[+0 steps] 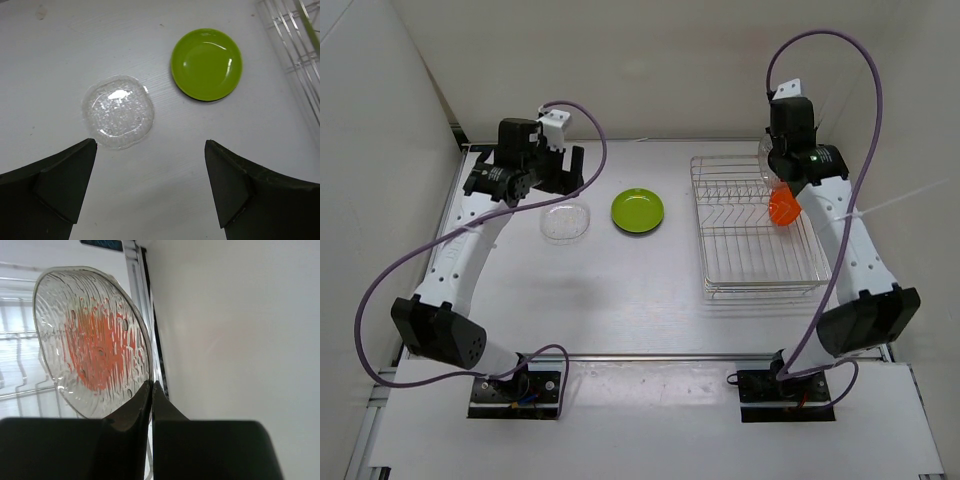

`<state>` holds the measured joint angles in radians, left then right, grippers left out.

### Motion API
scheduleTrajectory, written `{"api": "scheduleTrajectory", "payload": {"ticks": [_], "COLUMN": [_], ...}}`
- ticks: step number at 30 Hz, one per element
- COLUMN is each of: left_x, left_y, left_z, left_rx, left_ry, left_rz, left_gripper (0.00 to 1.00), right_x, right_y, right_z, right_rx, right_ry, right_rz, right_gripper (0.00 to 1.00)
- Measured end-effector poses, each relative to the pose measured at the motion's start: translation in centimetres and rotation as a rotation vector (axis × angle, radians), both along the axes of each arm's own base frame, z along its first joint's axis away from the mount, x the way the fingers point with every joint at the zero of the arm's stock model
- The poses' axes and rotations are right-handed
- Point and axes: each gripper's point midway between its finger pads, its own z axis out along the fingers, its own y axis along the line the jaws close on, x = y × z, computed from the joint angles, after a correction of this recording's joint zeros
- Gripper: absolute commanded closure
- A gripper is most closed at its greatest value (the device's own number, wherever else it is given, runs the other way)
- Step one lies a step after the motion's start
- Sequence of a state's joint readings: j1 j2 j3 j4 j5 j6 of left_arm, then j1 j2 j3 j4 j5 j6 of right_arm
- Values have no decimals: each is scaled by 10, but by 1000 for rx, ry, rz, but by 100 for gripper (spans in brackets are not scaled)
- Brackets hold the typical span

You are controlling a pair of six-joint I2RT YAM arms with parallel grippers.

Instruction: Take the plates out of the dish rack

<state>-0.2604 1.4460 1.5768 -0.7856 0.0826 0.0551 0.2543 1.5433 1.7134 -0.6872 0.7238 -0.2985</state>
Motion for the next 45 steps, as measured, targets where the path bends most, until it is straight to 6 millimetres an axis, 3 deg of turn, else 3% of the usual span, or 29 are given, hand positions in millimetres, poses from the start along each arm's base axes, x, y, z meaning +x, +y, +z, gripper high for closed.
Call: {"api": "scheduleTrajectory", "payload": {"ticks": [4,10,15,19,28,34,37,40,44,45], "left_x": [-4,-25,-33,-26,3,7,7,5,3,2], "left_y": [-35,-114,-167,-193,-217,-220,-222,-223,-225,-226], "left_z": [-5,-4,26,39,1,12,18,18,19,19], "left_rx": [-70,-224,-355,-430,-491,-497,-503,-504,-508,-510], "left_ry": [30,75,71,78,221,199,187,192,195,198], "left_rz": [-139,-433,-589,-594,-501,-496,-502,-502,-513,-516], "left_gripper": [0,0,0,0,6,15,28,48,63,64], "right_x": [-14,-34,-58,-68,-80,-84,-86,-86,-87,-87], "right_y": [26,79,113,134,159,166,169,170,172,172], "right_z": [17,8,-6,0,4,-9,-15,-15,-13,-13], "right_rx": [56,246,402,531,726,772,785,793,805,807], "right_ry": [-33,14,71,71,91,127,146,149,144,145], "right_rz": [95,346,502,566,612,615,620,626,630,631], "right_gripper": [100,100,100,100,100,100,100,100,100,100]}}
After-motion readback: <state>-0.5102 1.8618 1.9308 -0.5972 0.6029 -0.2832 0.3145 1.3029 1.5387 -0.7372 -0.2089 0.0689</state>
